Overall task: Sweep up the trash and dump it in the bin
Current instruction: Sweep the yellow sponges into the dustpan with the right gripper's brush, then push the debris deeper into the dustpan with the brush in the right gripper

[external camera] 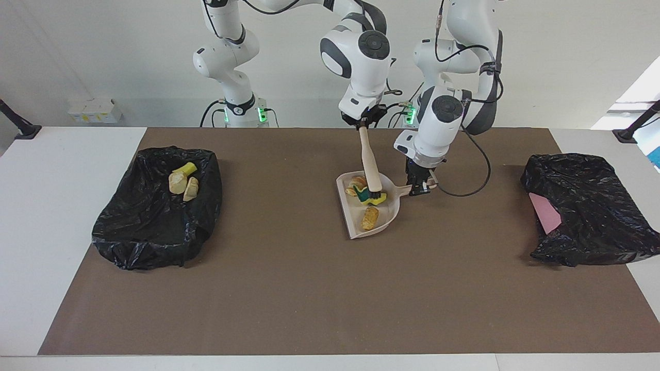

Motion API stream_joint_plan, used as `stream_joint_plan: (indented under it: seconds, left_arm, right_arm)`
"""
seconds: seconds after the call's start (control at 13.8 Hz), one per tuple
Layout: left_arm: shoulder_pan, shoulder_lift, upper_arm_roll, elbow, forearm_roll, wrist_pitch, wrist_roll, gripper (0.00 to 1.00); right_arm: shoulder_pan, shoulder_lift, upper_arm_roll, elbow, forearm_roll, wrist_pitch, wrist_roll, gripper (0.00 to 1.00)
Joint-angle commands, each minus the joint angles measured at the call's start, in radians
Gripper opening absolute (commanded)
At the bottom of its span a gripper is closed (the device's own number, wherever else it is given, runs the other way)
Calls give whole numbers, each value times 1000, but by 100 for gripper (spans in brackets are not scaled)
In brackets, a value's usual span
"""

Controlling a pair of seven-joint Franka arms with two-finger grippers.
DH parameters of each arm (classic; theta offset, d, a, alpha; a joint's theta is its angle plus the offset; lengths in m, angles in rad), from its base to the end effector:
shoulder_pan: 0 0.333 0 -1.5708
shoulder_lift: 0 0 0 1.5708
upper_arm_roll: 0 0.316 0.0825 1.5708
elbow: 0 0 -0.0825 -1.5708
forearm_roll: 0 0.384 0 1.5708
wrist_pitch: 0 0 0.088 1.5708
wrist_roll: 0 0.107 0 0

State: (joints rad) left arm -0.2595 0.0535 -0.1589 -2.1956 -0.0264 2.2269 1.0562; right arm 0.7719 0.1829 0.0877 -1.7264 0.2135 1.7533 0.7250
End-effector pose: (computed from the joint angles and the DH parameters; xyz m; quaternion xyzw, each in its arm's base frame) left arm 0.4892 -0.2181 0.3589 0.7457 -0.6661 -0.0057 0.0172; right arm 0.3790 0.4643 0.4623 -0.9900 -0.0392 0.1332 0.0229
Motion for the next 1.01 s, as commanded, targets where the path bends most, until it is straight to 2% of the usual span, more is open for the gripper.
stream_joint_plan:
  seconds: [0.0, 0.22, 0.43, 0.8, 0.94]
  left_arm:
    - [22, -1, 7, 11, -20, 22, 25, 0]
    - [46, 6, 9, 22, -35, 19, 53, 0]
    - [59, 22, 9, 49, -44, 7, 53, 0]
    - [98, 37, 10, 71, -67, 4, 31, 0]
    - [100, 38, 16, 74, -67, 0, 19, 0]
  right_arm:
    - [21, -43, 4, -42, 21, 9, 63, 0]
    - [33, -74, 6, -105, 92, 81, 98, 0]
    - [47, -79, 7, -114, 106, 106, 119, 0]
    - [96, -169, 7, -269, 106, 199, 140, 0]
    - [109, -172, 7, -274, 106, 201, 163, 0]
